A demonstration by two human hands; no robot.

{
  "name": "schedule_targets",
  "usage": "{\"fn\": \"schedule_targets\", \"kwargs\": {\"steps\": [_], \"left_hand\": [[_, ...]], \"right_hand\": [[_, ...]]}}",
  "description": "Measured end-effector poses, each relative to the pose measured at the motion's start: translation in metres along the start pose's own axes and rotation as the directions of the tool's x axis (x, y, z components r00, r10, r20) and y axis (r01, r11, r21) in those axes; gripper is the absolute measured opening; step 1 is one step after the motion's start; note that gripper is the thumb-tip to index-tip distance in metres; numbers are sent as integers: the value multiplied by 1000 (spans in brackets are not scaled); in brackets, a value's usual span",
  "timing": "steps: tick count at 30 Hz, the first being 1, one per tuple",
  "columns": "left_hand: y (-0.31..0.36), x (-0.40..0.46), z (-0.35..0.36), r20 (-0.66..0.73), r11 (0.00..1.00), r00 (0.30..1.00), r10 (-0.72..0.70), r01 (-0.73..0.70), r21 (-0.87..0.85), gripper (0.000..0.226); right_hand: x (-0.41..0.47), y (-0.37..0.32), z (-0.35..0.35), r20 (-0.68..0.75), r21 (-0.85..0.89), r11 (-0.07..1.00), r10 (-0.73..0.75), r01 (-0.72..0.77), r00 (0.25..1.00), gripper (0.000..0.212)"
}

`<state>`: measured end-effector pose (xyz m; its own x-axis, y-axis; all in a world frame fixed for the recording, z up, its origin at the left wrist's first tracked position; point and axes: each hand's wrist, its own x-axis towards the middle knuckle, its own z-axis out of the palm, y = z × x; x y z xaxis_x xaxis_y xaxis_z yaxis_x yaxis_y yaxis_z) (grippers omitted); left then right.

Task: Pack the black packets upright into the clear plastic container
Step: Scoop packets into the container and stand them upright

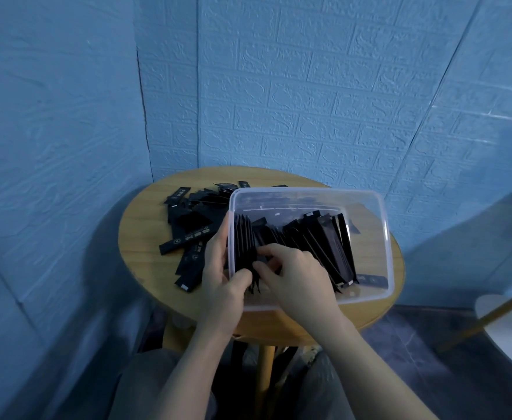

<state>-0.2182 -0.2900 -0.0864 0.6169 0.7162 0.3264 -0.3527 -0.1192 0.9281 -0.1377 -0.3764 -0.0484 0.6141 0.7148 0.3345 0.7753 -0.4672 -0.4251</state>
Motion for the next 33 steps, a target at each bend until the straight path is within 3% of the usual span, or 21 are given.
{"fn": "schedule_targets", "kwargs": {"steps": [6,9,12,14,16,18,20,21,23,27,30,33], "left_hand": [[1,1,-1,18,999,1000,3,-4,52,80],[-3,6,-5,37,998,999,11,-13,54,81],[-8,7,-6,29,993,998,53,-55,102,81],[-8,5,-5,-9,968,987,161,-156,196,79],[-4,3,-6,1,829,916,401,-364,425,73],[0,-2,-9,172,499,760,627,-561,660,62],[3,-11,-12,418,178,617,667,-676,715,45],[3,-16,-13,512,72,582,632,-701,709,37],[2,-22,-16,624,-43,588,515,-709,703,38],[16,-19,-15,675,-196,689,264,-647,737,58],[21,-16,-9,700,-353,701,140,-625,696,47],[19,-13,-8,735,-386,670,103,-654,650,33]], "right_hand": [[-5,12,-7,58,104,993,-67,61,996,44],[-10,21,-18,235,157,982,-136,100,963,79],[-14,28,-26,385,86,983,-184,164,904,104],[-15,33,-27,397,11,972,-219,234,892,97],[-14,33,-26,359,-36,950,-278,310,891,79],[-14,31,-26,331,-57,940,-300,337,895,65],[-14,32,-25,293,-42,931,-336,364,895,40],[-14,33,-25,288,-39,930,-339,365,896,26],[-14,36,-25,319,-51,933,-323,357,891,23],[-14,40,-26,350,-44,919,-353,392,868,24],[-15,39,-28,383,-21,905,-385,425,839,40],[-18,41,-32,411,-26,908,-372,418,833,46]]}}
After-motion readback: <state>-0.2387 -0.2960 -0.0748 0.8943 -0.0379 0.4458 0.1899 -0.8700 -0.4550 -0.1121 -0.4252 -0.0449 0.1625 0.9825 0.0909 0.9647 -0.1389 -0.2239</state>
